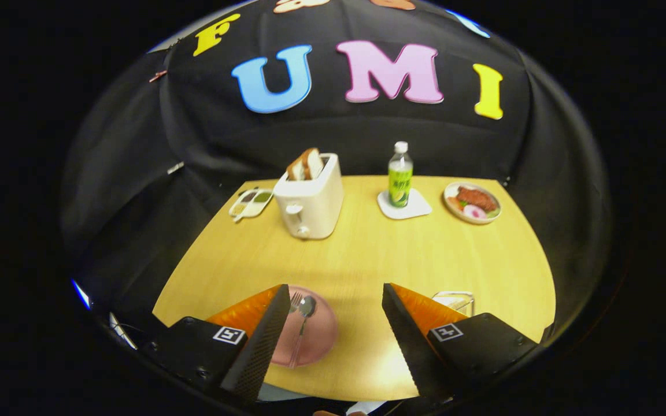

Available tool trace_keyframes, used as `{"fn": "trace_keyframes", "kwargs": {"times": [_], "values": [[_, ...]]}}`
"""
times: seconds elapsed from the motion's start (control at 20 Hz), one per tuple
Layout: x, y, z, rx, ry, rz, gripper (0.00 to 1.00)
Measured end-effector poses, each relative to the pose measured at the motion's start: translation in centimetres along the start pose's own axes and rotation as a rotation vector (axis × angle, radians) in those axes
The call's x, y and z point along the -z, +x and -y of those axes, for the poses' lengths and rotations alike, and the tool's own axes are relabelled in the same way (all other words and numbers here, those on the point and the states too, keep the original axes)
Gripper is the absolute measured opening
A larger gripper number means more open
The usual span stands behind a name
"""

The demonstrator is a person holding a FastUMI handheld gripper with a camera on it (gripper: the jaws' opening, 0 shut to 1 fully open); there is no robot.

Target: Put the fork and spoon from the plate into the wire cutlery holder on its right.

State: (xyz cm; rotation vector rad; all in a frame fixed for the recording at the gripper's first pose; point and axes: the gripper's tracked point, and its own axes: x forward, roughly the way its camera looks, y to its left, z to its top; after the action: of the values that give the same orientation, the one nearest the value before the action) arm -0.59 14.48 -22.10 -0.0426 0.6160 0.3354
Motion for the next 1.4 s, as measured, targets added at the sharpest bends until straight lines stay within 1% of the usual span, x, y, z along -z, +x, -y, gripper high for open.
{"fn": "trace_keyframes", "kwargs": {"times": [0.25,0.5,0.7,0.8,0.95,1.0,1.1,1.15,1.2,1.25,1.3,1.35,1.4], "values": [[7.4,4.0,-3.4,-0.045,-0.083,-0.216,0.98],[13.2,6.6,-4.1,-0.033,-0.177,-0.366,0.97],[16.0,8.2,-3.8,-0.018,-0.158,-0.449,0.96],[16.4,8.7,-3.8,-0.013,-0.152,-0.471,0.88],[16.7,9.5,-3.9,-0.005,-0.144,-0.489,0.71],[16.9,9.7,-3.9,-0.001,-0.141,-0.502,0.69],[17.4,9.8,-4.0,0.004,-0.128,-0.531,0.61],[17.8,9.7,-4.2,-0.001,-0.117,-0.547,0.51],[18.1,9.6,-4.4,-0.009,-0.103,-0.569,0.46],[18.2,9.7,-4.5,-0.01,-0.09,-0.578,0.32],[18.3,9.7,-4.7,-0.018,-0.086,-0.587,0.25],[17.9,9.8,-4.4,-0.014,-0.078,-0.579,0.23],[17.7,9.6,-4.2,-0.011,-0.084,-0.59,0.18]]}}
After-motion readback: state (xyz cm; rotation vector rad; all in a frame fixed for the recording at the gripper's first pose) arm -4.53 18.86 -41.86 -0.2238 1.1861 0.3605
